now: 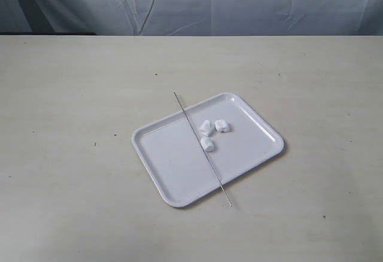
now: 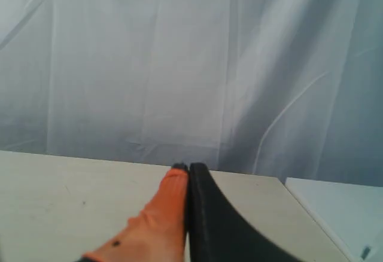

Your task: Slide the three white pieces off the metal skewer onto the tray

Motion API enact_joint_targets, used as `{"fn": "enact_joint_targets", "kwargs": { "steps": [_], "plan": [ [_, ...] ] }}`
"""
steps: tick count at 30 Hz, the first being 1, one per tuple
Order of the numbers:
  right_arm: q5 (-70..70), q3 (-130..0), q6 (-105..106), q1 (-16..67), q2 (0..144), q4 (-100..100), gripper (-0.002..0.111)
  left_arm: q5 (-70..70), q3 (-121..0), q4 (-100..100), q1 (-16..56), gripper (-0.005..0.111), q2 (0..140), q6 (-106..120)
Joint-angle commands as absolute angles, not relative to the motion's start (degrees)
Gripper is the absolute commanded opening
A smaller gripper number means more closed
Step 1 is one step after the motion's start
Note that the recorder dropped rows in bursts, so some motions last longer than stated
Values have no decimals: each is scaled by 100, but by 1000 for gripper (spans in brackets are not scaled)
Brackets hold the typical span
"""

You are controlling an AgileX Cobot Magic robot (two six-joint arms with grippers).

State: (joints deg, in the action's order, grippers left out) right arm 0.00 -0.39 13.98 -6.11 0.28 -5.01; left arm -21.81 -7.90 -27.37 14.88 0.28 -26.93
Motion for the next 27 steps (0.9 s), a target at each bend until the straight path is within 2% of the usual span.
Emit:
{"fn": "enact_joint_targets", "kwargs": {
  "steps": [1,19,22,27],
  "plan": [
    [302,0,1388,-880,0,-454,-1,-1979,-232,-3086,1352,0,0,-2685],
    [784,0,1388,-881,0,-454,-1,-2190,0,-3549,1194,0,0,-2685],
    [831,0,1388,-881,0,-529,-1,-2182,0,-3548,915,0,0,-2685],
    [846,0,1388,-881,0,-959,-1,-2182,0,-3548,-39,0,0,-2685]
  ]
}}
